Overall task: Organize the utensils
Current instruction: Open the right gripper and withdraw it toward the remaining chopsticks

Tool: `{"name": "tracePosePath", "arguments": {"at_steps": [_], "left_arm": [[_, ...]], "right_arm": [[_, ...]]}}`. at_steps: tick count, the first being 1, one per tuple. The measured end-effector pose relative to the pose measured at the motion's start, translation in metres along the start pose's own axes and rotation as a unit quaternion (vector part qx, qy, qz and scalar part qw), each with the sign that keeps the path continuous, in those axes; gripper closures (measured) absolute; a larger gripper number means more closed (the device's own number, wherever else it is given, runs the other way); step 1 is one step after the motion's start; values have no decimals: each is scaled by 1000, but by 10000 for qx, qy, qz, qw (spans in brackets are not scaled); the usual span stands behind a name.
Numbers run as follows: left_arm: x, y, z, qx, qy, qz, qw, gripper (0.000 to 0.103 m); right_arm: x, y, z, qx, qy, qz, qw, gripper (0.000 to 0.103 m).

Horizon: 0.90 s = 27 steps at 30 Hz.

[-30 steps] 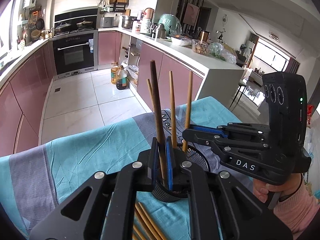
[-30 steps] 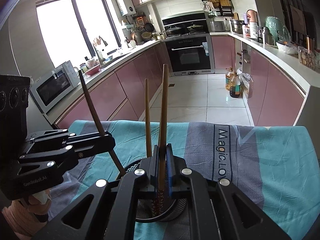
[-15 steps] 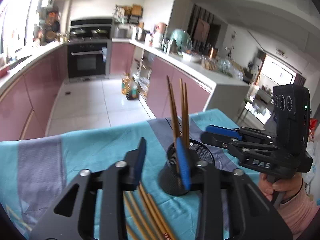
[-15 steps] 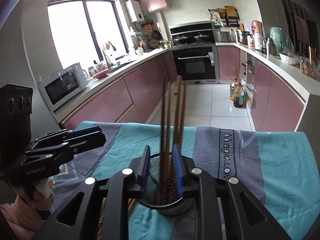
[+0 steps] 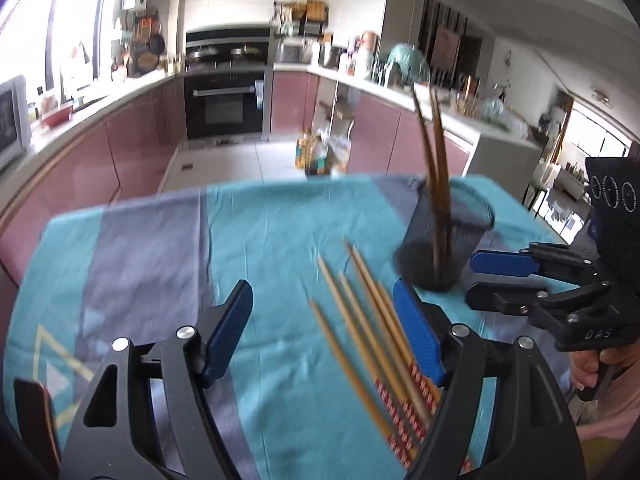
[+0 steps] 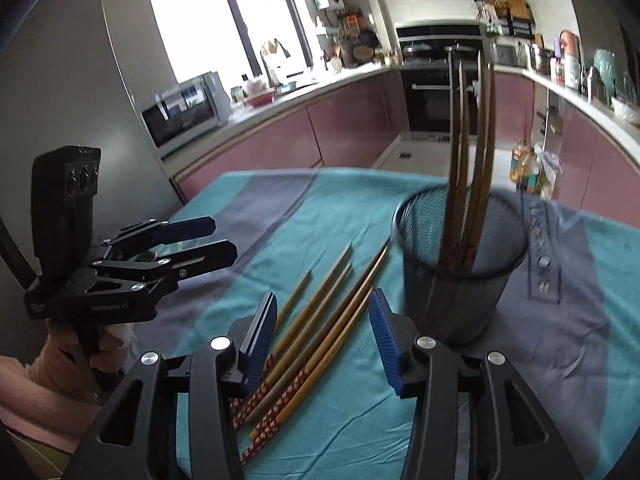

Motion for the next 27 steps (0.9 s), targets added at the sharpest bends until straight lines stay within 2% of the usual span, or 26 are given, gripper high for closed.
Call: {"name": "tracePosePath", "arguments": {"at_steps": [3,12,27], "left_arm": [[-17,0,-9,41,229,-27,9997,31],[-52,-9,-31,-16,753,-23,9972,37],[-68,-16,-43,98,990,-109,9950,42]], "right_arm": [[-18,-1,-18,16,252,-162,9996,57],[-42,-2,-37,-249,578,-206,9978,57],[-51,-3,-46,-512,747,-151,9958,63]]}}
Point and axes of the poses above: each gripper's, at about its wrist camera, not at the fingertips, and z roughly against the way its jaws point, y to its left, x to its top, the point moved 4 cm from there along -z, roughly the way its jaws point, and after that the axes turned 9 degrees about x, right-handed, at the moved point
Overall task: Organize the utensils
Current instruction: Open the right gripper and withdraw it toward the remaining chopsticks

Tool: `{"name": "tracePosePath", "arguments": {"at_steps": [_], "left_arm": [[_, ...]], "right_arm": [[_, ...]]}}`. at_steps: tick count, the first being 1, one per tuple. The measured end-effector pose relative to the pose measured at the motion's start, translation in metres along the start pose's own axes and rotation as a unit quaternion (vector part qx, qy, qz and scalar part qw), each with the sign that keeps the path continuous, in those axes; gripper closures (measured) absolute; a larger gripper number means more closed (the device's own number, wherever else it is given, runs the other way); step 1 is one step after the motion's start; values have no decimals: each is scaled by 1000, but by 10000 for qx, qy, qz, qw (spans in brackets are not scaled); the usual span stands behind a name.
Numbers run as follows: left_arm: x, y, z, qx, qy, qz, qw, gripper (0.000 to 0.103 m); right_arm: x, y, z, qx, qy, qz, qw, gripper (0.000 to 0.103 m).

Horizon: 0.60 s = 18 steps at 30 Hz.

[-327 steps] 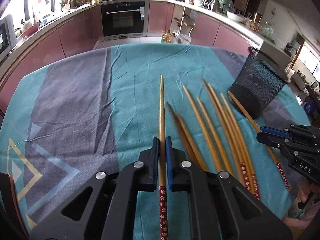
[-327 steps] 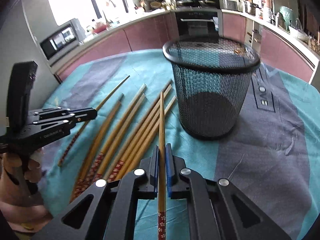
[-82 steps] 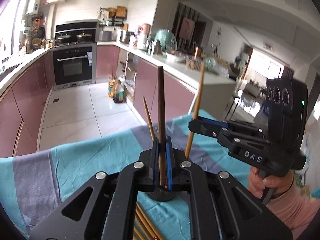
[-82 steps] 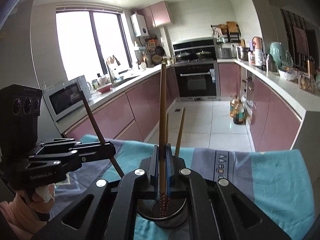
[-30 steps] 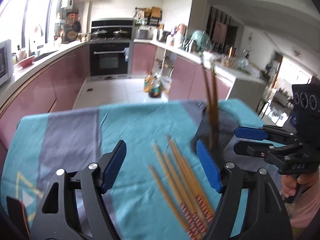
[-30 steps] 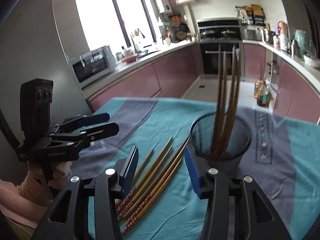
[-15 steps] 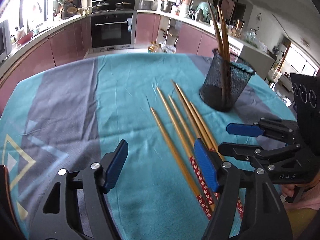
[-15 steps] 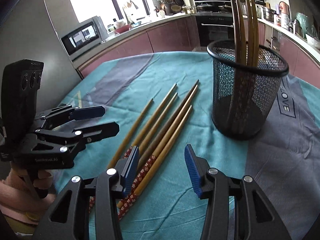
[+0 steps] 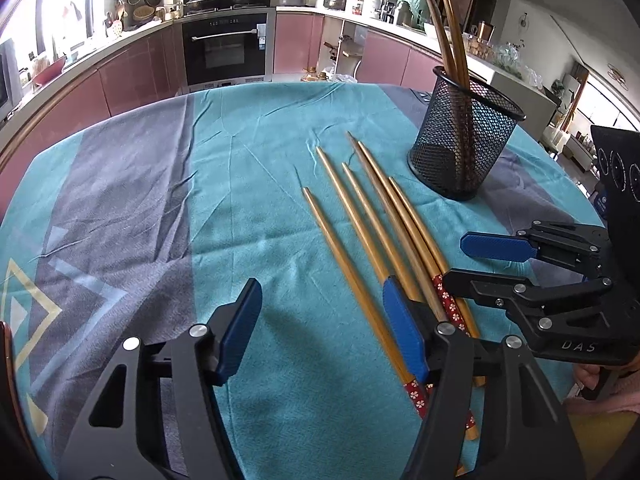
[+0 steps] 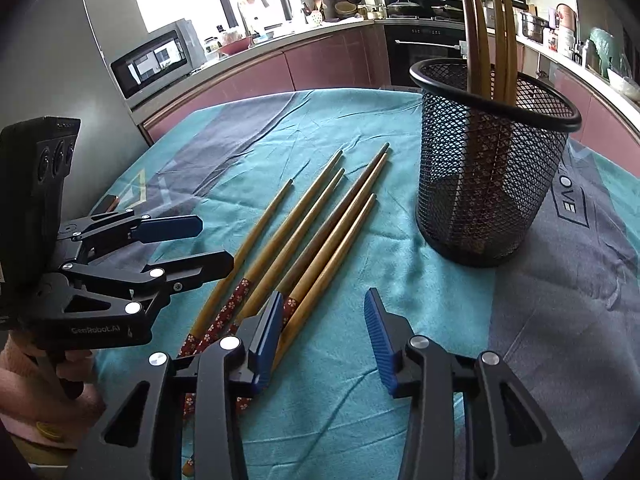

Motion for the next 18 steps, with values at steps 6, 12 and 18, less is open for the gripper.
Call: {"name": "tracePosePath", "arguments": {"at_steps": [6,12,18], "left_arm": [[0,-3,-5,10,55,-46,10000,45],[-1,-5,-8,143,80,-167,9997,51],[-1,-4,-9,203,99,-196,9996,59]], "right_arm": [[0,0,-1,-19,-22,3,10000,64],[0,1,-3,-83,16,61,9999,68],[1,-2,-3,-216,113,127,9996,78]]}}
Point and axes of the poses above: each gripper's, at about its wrist camera, not at the fingertips, and z roughly against the way its jaws point, y to its left, x to its top, the point moved 4 cm from there along -z, roughly the way its jaws point, and after that the axes turned 9 degrees about x, right-handed, at the moved point
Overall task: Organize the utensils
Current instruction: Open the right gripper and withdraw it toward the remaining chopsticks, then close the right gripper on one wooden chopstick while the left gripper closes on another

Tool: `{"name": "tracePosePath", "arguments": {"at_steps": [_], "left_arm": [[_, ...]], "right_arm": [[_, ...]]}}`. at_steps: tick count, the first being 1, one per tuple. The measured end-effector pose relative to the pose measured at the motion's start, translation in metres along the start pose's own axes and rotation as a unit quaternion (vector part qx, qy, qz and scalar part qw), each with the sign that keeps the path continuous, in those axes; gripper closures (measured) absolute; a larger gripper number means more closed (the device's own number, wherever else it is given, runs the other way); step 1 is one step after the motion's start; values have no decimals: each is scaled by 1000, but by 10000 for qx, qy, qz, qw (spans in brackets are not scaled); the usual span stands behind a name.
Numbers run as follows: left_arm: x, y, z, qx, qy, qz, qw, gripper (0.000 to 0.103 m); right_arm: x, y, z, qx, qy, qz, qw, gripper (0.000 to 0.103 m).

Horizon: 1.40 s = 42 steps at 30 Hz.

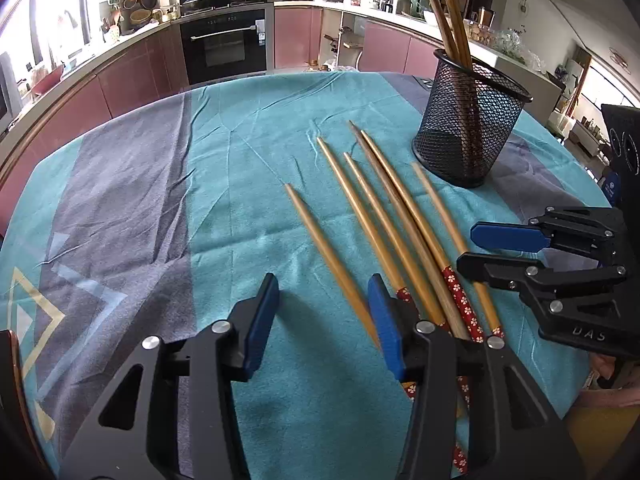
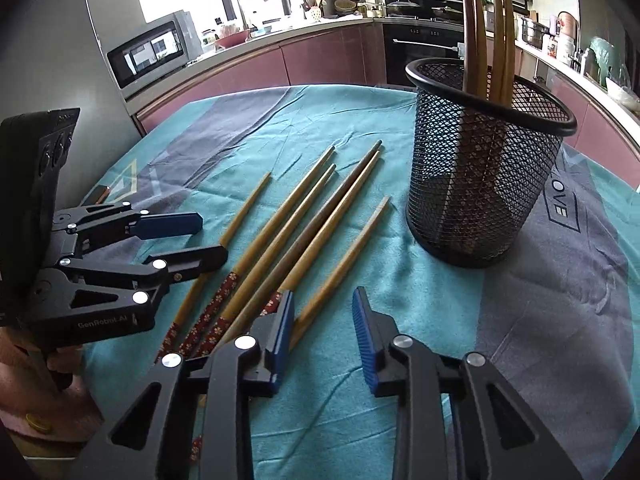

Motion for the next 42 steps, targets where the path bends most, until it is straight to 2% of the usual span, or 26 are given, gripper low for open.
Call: {"name": "tracePosePath", "arguments": {"at_steps": [5,13,18,21,26,33,42], "left_arm": [[0,3,0,21,23,7,10000,65],[2,5,-2,49,21,19,10000,70],[6,7,-6,82,49,128,9999,85],[6,10,-6,61,65,240,9997,88],[6,11,-3,6,48,346,9994,95],[6,4,13,-265,-139,272,9992,96],[6,-12,14,-453,-161,-78,9988,96]], "right_arm": [[0,-3,1,-89,78,21,9999,86],[5,-4,-4,-168,66,-48,9998,86],[8,-7,-6,-168,-14,-195,9997,89],[7,-12,-4,-128,-55,-328,9994,95],[7,-18,1,-12,-109,-524,9986,97],[11,-9,9,178,-242,-380,9988,97],[10,0,0,304,-58,-160,9994,97]]}}
Point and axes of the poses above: each gripper's, at about its wrist camera, not at the fingertips, and z roughly against the way its jaws point, y to its left, x to its top, the point moved 4 cm from there along -z, roughly the way its jaws point, and after that the axes turned 9 degrees about x, right-handed, at the moved point
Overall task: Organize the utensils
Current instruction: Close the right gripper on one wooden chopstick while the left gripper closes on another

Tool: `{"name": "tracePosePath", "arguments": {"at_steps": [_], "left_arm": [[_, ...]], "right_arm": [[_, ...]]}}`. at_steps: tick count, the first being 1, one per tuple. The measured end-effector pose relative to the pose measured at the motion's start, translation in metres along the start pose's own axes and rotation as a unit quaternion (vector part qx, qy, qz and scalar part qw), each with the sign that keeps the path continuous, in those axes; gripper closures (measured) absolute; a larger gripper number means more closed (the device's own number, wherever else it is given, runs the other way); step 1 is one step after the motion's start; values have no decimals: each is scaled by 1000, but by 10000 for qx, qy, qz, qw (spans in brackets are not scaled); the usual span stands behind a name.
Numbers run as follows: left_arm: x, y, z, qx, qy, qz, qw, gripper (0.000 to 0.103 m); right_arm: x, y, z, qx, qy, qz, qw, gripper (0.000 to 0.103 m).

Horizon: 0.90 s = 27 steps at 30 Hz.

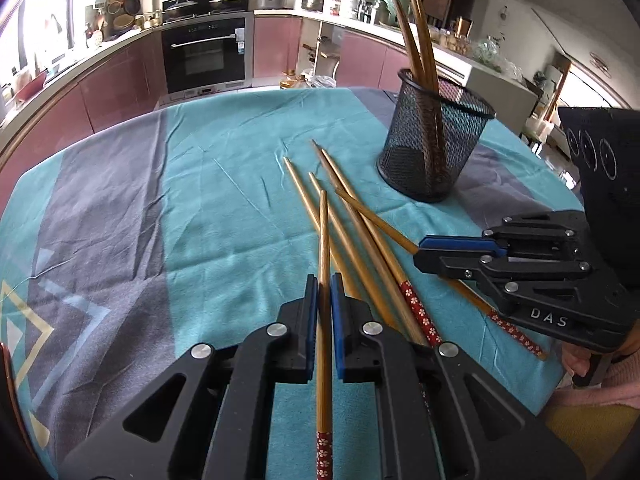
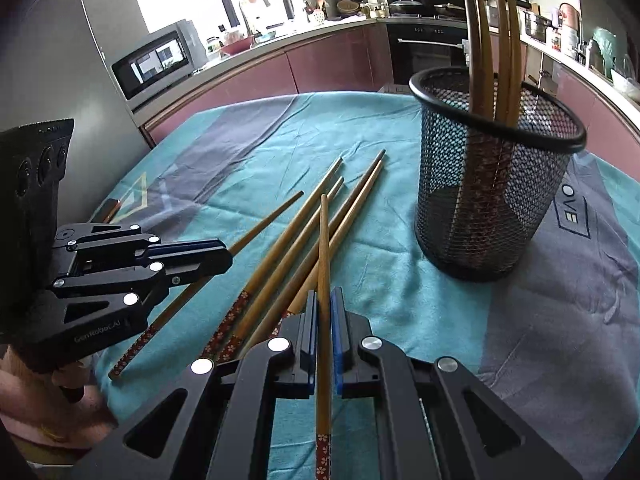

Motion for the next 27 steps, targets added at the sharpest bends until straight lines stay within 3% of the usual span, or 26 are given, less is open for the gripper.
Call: {"name": "tracePosePath", "arguments": {"at_steps": [14,27], "left_arm": [[-5,-2,-16,-4,259,-179,9995,90],[2,0,-10,-38,187,-36,9998,96]], "right_arm": [[-3,-5,-5,-31,162,12,9999,97],[-1,-6,8,13,-49,-4,10000,97]]}}
Point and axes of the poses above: each gripper's, at about its wrist camera, not at the fingertips, and z roughly against the way its jaws point, y to its left, x to its top, the point moved 4 cm from there along -z, roughly the way its jaws point, and after that the axes turned 9 degrees about x, right-handed, at the moved point
